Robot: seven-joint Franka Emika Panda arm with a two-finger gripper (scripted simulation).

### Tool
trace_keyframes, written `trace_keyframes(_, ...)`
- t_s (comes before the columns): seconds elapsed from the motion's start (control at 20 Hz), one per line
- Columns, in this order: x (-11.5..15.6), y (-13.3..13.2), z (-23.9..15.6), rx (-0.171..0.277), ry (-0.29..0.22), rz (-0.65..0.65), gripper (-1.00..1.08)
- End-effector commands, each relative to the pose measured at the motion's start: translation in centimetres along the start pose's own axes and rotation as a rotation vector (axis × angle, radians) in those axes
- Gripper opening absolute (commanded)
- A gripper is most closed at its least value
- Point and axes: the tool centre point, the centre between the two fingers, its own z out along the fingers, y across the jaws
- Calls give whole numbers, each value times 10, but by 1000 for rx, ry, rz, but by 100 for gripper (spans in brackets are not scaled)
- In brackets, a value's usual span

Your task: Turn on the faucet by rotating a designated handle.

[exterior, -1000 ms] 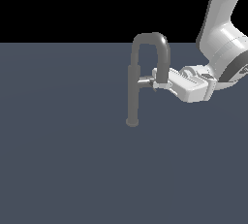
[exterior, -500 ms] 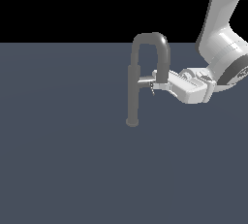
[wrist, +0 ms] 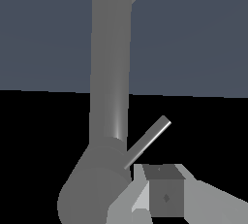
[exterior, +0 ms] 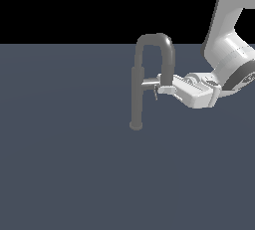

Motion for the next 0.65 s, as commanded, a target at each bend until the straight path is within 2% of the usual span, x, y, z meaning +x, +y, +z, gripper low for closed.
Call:
trace_keyframes(0.0,17,-13,4,14,14,6,-100)
trace_keyframes(0.6,51,-37,3,40,33,33,-100)
